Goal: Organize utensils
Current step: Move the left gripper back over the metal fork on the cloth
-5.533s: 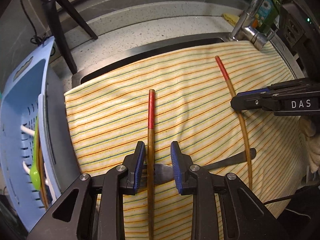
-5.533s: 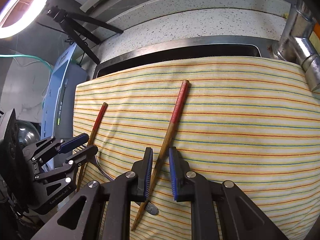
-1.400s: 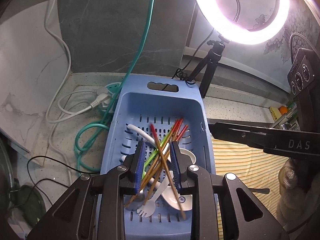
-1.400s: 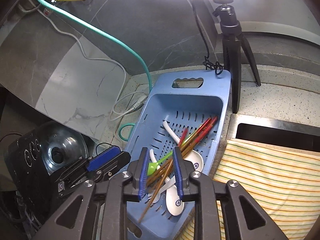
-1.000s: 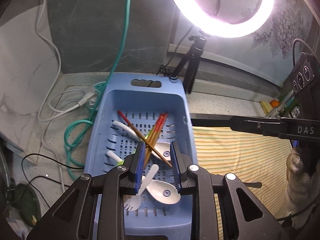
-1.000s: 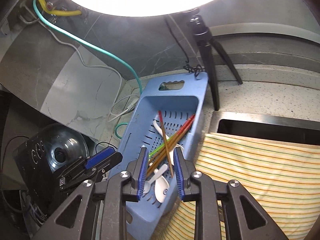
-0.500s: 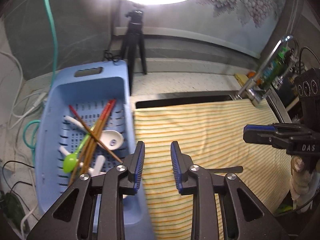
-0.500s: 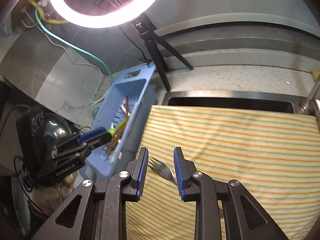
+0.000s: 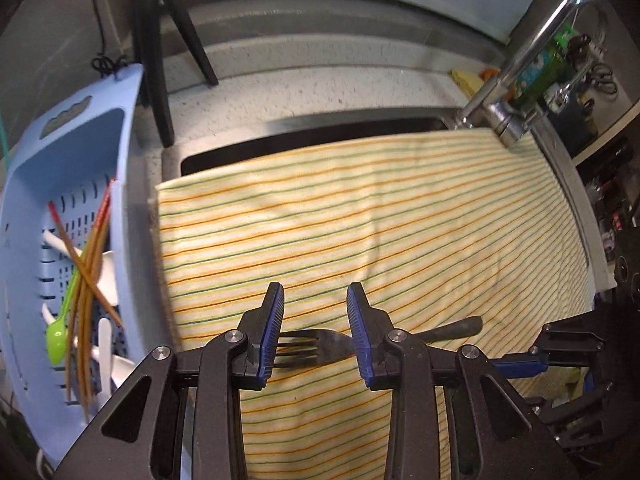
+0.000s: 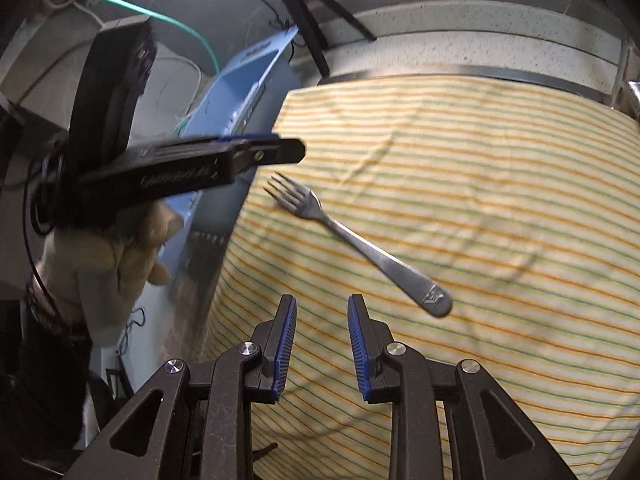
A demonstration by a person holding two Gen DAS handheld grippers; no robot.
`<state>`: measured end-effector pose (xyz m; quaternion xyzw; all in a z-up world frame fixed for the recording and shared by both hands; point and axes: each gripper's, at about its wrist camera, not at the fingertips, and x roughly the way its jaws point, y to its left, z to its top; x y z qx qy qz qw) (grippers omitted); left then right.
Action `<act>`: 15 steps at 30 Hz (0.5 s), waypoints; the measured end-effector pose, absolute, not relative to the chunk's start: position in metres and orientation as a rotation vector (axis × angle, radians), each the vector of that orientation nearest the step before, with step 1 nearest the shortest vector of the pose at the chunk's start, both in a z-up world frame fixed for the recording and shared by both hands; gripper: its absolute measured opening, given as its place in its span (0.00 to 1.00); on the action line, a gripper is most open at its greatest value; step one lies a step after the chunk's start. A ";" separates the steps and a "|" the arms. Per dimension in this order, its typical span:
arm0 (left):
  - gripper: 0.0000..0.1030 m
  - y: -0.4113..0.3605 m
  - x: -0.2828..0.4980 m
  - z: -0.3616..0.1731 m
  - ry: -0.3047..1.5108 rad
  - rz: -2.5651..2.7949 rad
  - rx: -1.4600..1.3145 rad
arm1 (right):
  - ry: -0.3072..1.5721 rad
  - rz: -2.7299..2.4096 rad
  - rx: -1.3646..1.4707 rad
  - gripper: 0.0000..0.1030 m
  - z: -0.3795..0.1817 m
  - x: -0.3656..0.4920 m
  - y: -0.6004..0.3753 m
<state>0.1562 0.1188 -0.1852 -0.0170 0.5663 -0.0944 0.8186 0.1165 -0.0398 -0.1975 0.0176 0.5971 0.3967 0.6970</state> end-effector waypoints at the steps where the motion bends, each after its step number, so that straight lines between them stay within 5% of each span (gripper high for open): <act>1: 0.30 0.115 0.158 -0.188 1.220 -0.201 -0.013 | 1.337 0.883 0.042 0.23 -0.200 0.116 -0.040; 15: 0.30 0.102 0.150 -0.208 1.327 -0.231 0.076 | 1.359 0.821 0.023 0.23 -0.218 0.133 -0.051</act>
